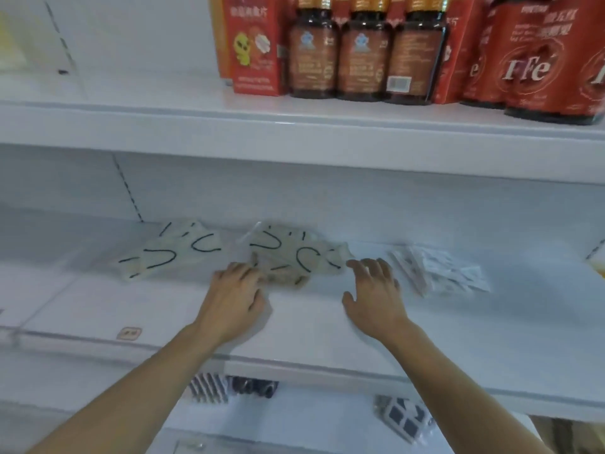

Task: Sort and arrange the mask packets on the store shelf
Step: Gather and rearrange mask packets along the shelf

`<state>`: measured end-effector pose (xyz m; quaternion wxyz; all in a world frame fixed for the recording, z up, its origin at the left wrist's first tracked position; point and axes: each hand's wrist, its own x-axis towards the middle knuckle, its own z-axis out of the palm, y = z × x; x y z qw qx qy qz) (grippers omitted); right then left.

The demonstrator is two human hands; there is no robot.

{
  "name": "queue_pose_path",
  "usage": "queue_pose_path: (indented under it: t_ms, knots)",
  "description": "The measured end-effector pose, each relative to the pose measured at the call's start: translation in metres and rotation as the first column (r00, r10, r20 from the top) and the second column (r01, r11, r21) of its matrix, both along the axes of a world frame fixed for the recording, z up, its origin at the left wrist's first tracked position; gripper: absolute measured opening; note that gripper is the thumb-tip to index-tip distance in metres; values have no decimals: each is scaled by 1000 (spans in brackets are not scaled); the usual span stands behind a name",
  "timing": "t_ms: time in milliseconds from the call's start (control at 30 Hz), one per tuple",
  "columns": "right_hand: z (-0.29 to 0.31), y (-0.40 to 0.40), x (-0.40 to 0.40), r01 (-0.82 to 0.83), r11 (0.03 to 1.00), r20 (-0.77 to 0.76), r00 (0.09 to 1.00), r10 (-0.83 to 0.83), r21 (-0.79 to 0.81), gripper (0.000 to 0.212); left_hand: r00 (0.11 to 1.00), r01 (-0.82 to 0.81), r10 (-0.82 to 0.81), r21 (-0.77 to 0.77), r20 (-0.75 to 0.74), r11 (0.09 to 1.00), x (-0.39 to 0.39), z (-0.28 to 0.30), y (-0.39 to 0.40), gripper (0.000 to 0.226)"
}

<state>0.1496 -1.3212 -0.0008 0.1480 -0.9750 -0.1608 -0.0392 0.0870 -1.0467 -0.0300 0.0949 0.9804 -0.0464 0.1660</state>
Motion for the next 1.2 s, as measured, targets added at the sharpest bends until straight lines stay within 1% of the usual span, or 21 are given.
queue_pose_path:
  t_ms: [133, 233, 300, 400, 467, 567, 667, 733, 867, 1000, 1200]
  knots:
    - [10, 108, -23, -137, 990, 2, 991, 137, -26, 63, 967, -252, 253, -43, 18, 967, -66, 12, 99, 52]
    - [13, 204, -55, -263, 964, 5, 965, 264, -27, 64, 926, -377, 377, -41, -13, 925, -117, 25, 176, 65]
    - [13, 270, -78, -338, 940, 15, 941, 339, -45, 64, 897, -442, 442, -31, 0, 897, -152, 32, 227, 68]
    - [14, 367, -113, -439, 898, 24, 898, 439, 8, 63, 850, -525, 525, -2, 28, 851, -207, 40, 310, 62]
    - [15, 425, -135, -491, 870, 7, 871, 491, 31, 64, 811, -585, 585, 3, 2, 811, -242, 48, 361, 56]
    - [20, 498, -162, -553, 833, -22, 833, 553, 27, 65, 764, -645, 645, -7, -30, 764, -290, 61, 422, 54]
    - [25, 570, -176, -601, 799, -29, 798, 602, 32, 63, 720, -692, 694, 48, -19, 720, -321, 72, 485, 50]
    - [28, 613, -179, -627, 779, -16, 778, 627, 25, 62, 679, -732, 734, 62, -18, 679, -332, 79, 522, 51]
    - [26, 698, -181, -666, 745, -31, 745, 667, 21, 63, 645, -760, 763, 62, -47, 647, -336, 76, 592, 51]
    - [18, 784, -167, -686, 726, -30, 726, 687, 48, 64, 654, -751, 754, 62, -62, 657, -315, 66, 668, 51]
    - [11, 910, -136, -658, 749, -80, 745, 663, 82, 61, 675, -732, 727, 7, -123, 681, -282, 56, 783, 49]
